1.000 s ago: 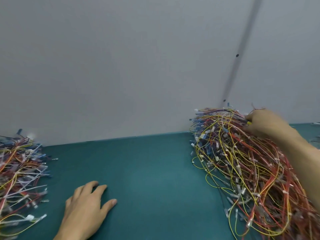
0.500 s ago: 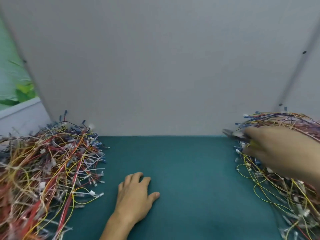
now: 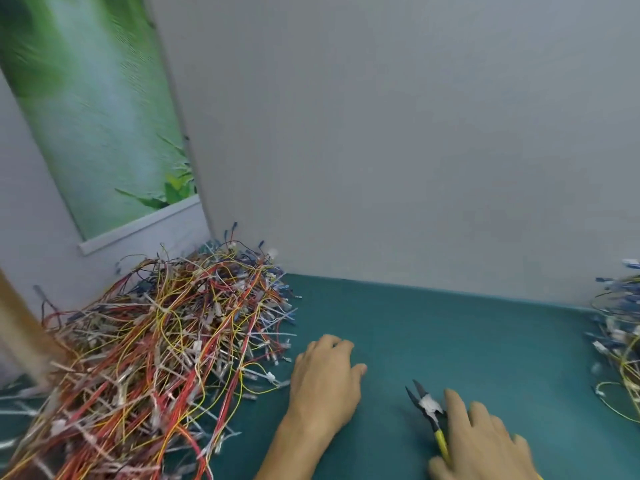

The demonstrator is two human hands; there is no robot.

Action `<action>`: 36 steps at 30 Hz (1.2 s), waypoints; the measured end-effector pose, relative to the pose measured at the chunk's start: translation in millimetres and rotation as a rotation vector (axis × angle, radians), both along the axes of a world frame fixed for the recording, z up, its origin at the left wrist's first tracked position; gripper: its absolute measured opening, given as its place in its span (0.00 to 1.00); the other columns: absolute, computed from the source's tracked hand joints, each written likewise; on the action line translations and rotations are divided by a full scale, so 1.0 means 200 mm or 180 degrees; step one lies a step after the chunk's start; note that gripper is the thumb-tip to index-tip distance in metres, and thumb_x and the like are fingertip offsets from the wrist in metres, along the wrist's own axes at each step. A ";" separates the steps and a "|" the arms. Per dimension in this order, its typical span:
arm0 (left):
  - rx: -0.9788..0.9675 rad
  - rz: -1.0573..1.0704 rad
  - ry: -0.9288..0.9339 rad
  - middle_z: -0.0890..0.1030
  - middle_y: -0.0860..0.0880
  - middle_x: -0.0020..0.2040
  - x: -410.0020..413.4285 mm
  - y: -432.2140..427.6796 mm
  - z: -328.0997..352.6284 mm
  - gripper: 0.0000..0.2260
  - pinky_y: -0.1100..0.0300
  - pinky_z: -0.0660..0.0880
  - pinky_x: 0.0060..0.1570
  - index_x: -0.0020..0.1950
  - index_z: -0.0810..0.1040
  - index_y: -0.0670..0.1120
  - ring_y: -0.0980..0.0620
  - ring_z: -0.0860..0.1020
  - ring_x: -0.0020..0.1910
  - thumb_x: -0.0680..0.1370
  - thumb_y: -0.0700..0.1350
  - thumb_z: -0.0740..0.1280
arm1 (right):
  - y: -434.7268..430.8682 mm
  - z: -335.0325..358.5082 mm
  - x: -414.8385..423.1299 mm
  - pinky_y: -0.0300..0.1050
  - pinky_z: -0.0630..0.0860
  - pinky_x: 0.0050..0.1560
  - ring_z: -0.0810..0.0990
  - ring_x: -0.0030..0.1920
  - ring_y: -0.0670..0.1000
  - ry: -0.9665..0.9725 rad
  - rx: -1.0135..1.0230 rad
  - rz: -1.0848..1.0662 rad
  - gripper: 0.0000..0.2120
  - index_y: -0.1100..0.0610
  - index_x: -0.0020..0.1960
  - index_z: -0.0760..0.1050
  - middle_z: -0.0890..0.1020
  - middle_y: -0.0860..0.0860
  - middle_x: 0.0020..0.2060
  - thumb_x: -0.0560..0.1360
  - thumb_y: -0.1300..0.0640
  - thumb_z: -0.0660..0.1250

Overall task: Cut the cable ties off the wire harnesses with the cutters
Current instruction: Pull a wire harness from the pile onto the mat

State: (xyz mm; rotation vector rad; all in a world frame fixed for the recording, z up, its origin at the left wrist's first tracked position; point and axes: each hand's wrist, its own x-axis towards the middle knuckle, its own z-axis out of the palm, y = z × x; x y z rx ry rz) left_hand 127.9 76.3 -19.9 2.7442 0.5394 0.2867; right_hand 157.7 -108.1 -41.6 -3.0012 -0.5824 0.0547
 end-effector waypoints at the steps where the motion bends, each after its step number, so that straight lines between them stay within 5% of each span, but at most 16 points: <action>1: 0.0021 0.0149 -0.0136 0.72 0.52 0.66 -0.01 0.01 0.03 0.18 0.55 0.66 0.64 0.68 0.71 0.49 0.51 0.70 0.65 0.80 0.54 0.60 | -0.01 0.00 0.01 0.43 0.65 0.48 0.70 0.61 0.48 0.0009 0.0033 0.0039 0.32 0.45 0.68 0.53 0.63 0.47 0.51 0.66 0.40 0.57; 5: 0.0386 0.1028 -0.0720 0.77 0.50 0.59 -0.05 0.14 0.14 0.14 0.55 0.70 0.56 0.64 0.75 0.48 0.50 0.73 0.57 0.80 0.50 0.60 | -0.03 0.01 0.01 0.42 0.66 0.45 0.67 0.49 0.51 0.0104 0.0012 0.0257 0.13 0.45 0.50 0.59 0.64 0.49 0.47 0.69 0.42 0.57; 8: 0.0719 0.1626 -0.0903 0.77 0.47 0.58 -0.07 0.27 0.21 0.13 0.53 0.69 0.56 0.62 0.76 0.47 0.48 0.73 0.57 0.79 0.46 0.62 | -0.03 0.02 0.00 0.41 0.66 0.42 0.66 0.47 0.51 0.0064 -0.0007 0.0288 0.11 0.45 0.45 0.57 0.63 0.48 0.46 0.70 0.42 0.56; 16: 0.0490 0.1966 0.0020 0.80 0.44 0.55 -0.11 0.51 0.21 0.13 0.48 0.70 0.54 0.60 0.75 0.44 0.43 0.76 0.55 0.78 0.44 0.59 | -0.04 0.02 0.00 0.41 0.63 0.40 0.66 0.47 0.51 0.0135 0.0091 0.0379 0.11 0.42 0.38 0.52 0.61 0.48 0.43 0.69 0.42 0.55; 20: 0.0920 0.1815 -0.0920 0.81 0.44 0.47 -0.17 0.51 0.27 0.12 0.50 0.76 0.45 0.56 0.80 0.43 0.43 0.78 0.47 0.79 0.47 0.62 | -0.04 0.01 0.01 0.41 0.64 0.41 0.66 0.47 0.50 0.0077 0.0134 0.0420 0.09 0.44 0.42 0.56 0.62 0.47 0.43 0.69 0.42 0.55; 24: 0.1212 0.1758 -0.1897 0.79 0.38 0.52 -0.14 0.60 0.41 0.11 0.45 0.72 0.51 0.57 0.80 0.39 0.37 0.74 0.53 0.77 0.38 0.64 | -0.03 0.01 0.01 0.41 0.64 0.42 0.67 0.47 0.50 0.0052 0.0126 0.0405 0.12 0.46 0.49 0.59 0.63 0.47 0.45 0.70 0.41 0.55; 28: 0.0956 0.1892 -0.0767 0.81 0.38 0.50 -0.02 0.77 0.50 0.10 0.48 0.74 0.45 0.54 0.80 0.39 0.36 0.78 0.49 0.77 0.42 0.65 | -0.03 0.02 0.01 0.41 0.63 0.40 0.67 0.47 0.50 0.0116 0.0098 0.0423 0.10 0.45 0.43 0.57 0.62 0.47 0.42 0.70 0.42 0.55; 31: 0.0746 0.2051 0.0267 0.81 0.43 0.49 0.01 0.81 0.50 0.08 0.47 0.71 0.56 0.45 0.74 0.45 0.41 0.78 0.50 0.76 0.50 0.67 | -0.04 0.01 0.01 0.42 0.64 0.42 0.67 0.48 0.50 0.0097 0.0110 0.0440 0.12 0.46 0.49 0.59 0.63 0.48 0.46 0.71 0.41 0.55; 36: 0.1031 0.2053 -0.0221 0.76 0.47 0.34 0.00 0.80 0.50 0.04 0.49 0.67 0.51 0.42 0.79 0.46 0.44 0.73 0.39 0.74 0.44 0.65 | -0.05 0.01 0.00 0.44 0.66 0.47 0.68 0.50 0.50 0.0139 0.0224 0.0426 0.13 0.47 0.51 0.61 0.65 0.47 0.47 0.71 0.42 0.55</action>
